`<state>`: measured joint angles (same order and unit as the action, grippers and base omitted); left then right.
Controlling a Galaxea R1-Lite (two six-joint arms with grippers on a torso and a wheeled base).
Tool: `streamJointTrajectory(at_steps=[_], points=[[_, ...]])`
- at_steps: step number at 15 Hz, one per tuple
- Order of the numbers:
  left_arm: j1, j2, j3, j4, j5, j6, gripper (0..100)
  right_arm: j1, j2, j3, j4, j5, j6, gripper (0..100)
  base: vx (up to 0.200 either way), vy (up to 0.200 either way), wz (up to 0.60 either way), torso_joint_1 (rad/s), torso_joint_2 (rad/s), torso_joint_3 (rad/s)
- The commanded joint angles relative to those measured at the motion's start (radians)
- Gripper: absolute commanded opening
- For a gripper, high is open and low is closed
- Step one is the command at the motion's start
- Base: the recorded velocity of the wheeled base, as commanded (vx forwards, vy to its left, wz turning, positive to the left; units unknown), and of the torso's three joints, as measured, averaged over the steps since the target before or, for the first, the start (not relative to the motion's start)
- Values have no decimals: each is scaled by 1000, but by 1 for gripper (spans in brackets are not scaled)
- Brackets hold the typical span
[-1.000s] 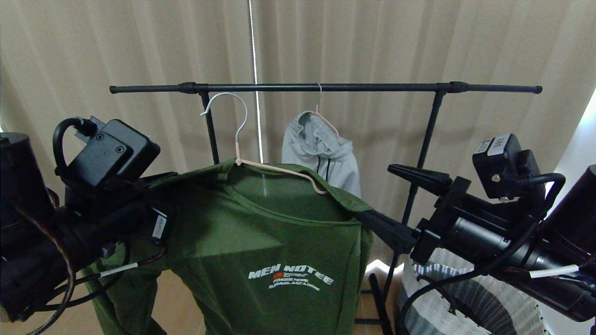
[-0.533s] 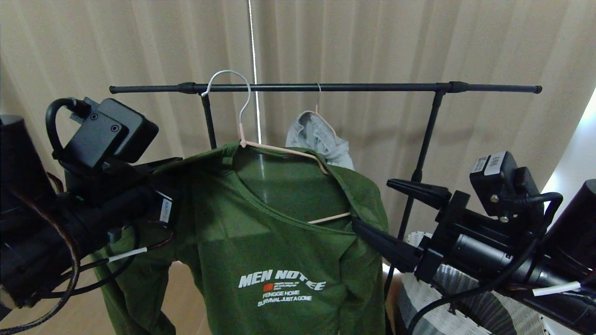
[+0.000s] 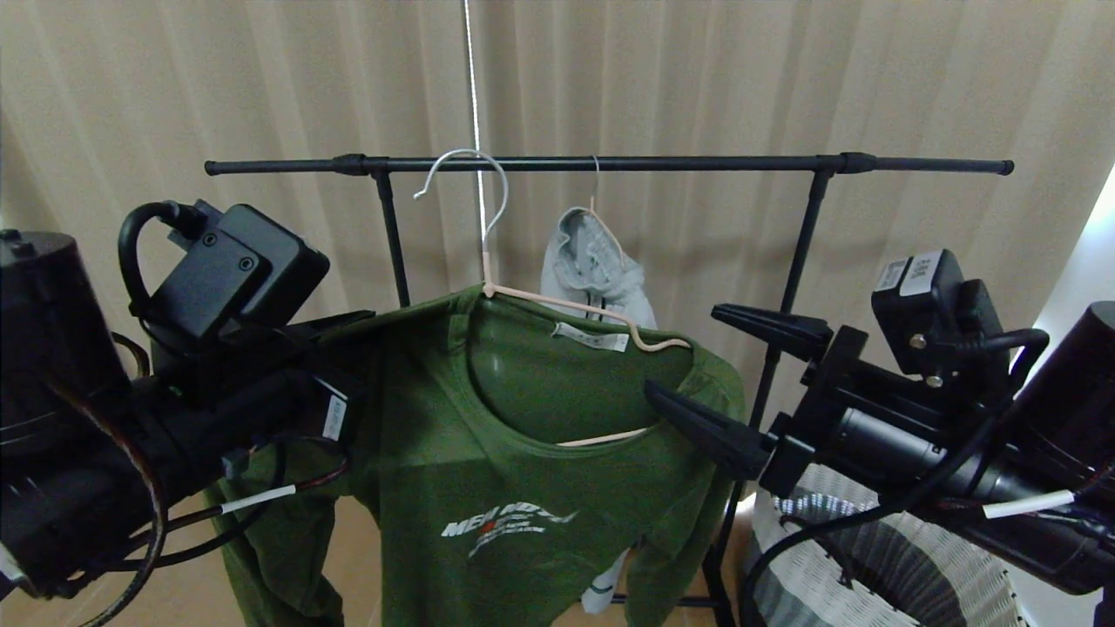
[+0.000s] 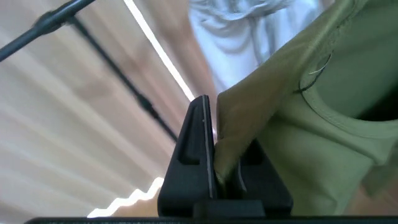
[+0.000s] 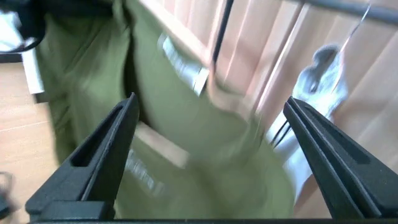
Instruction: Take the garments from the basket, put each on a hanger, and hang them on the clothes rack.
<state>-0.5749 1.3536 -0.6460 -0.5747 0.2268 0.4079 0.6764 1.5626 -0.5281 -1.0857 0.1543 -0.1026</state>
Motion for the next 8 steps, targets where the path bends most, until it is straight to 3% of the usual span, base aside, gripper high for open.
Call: streamJointTrajectory(at_steps=[1, 8], points=[[-34, -2, 2, -1, 0, 0, 0, -4, 62, -66, 3, -2, -25, 100, 0, 0, 0, 0, 0, 0], [-72, -7, 8, -2, 0, 0, 0, -78, 160, -202, 46, -10, -88, 100, 0, 0, 0, 0, 0, 0]])
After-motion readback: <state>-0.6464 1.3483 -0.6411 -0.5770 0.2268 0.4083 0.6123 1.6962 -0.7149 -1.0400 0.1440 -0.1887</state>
